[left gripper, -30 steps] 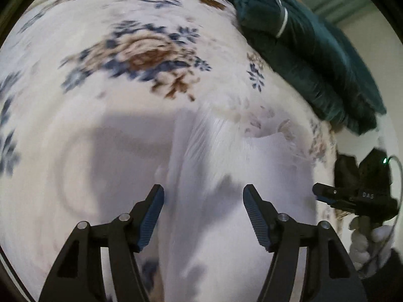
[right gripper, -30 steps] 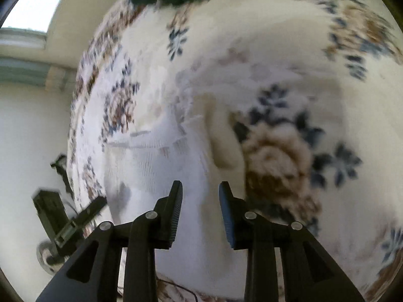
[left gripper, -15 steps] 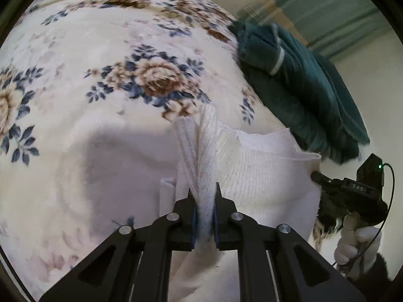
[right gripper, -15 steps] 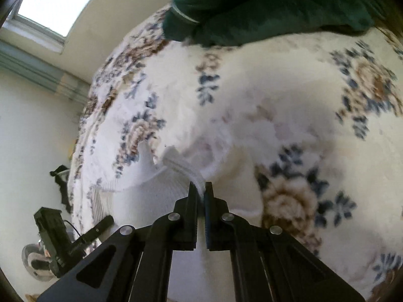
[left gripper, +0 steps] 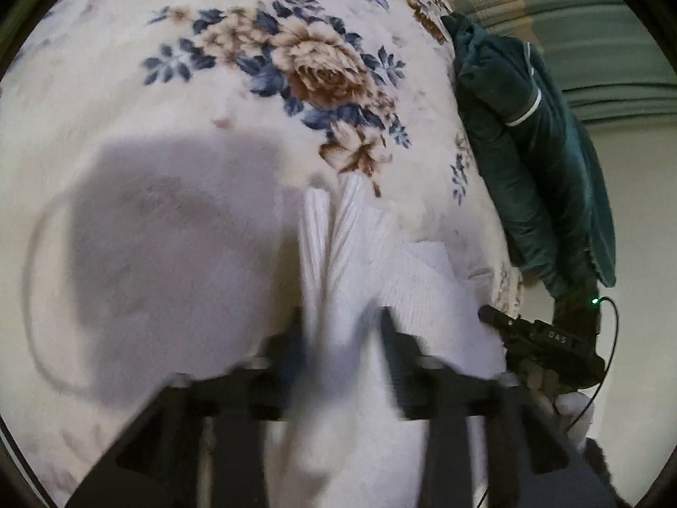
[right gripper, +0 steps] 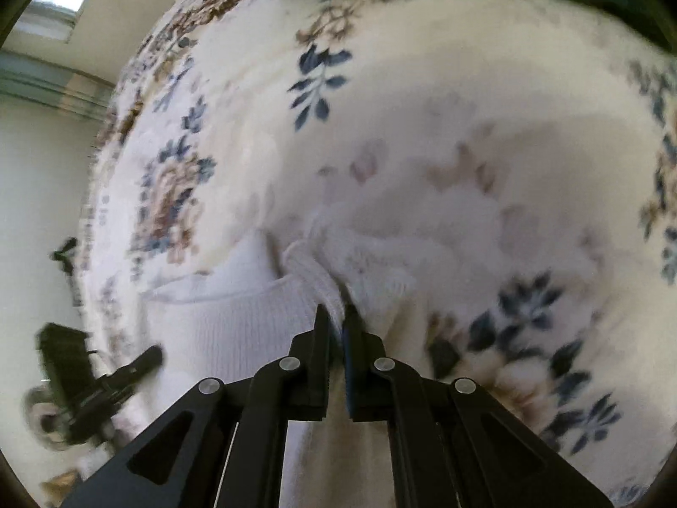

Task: Fold small clothes

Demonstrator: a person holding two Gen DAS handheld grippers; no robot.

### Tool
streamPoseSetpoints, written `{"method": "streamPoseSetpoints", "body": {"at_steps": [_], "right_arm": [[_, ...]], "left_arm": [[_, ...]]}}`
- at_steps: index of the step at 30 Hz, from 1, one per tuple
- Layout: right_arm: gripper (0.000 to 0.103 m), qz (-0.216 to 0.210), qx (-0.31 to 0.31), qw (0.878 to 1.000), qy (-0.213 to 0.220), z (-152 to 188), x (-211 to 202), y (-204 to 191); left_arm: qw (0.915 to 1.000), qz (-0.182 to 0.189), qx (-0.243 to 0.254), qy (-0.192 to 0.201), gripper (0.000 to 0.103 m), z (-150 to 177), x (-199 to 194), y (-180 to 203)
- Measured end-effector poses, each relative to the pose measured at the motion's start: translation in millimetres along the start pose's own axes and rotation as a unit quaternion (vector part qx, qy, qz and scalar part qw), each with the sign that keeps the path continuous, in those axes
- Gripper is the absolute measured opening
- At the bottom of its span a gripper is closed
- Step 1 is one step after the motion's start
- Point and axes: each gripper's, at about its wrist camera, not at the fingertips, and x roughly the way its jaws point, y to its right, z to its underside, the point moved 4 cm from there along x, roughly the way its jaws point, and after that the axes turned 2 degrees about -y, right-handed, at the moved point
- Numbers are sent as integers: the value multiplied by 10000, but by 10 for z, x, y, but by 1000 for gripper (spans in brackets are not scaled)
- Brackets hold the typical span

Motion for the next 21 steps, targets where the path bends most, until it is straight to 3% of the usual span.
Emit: {"method": "streamPoseSetpoints", "body": {"at_steps": [1,3,6,10,12,15,19,21], "right_arm": [[25,-146,76,9998,-106,44,-32,29],[55,-381,173,9991,-94,152,-159,74],[81,-685,327,9971,-62,411,-413,225],[85,-902,469,9944,-279,792,-640,487],[97,-929,444,9935,-493,952,-645,582],[98,-895,248,9923,-817,1070,-505,638],[98,-1402,57,9817,-1288,1025,-85,514],[98,-1571,-16,9773,-1420,967,118,430]], "left_arm": [[9999,77,40,93,54,54,-116,4],[9993,184,77,313,58,166,-319,16],[9978,335,-46,576,66,517,-656,-55],[9951,462,-565,674,75,1234,-916,-240],[9929,573,-859,594,77,1552,-873,-289],[9867,916,-1278,410,77,1922,-602,-301],[9803,1234,-1499,367,77,2071,-81,-201],[9702,1584,-1777,455,77,2009,208,-180]]}}
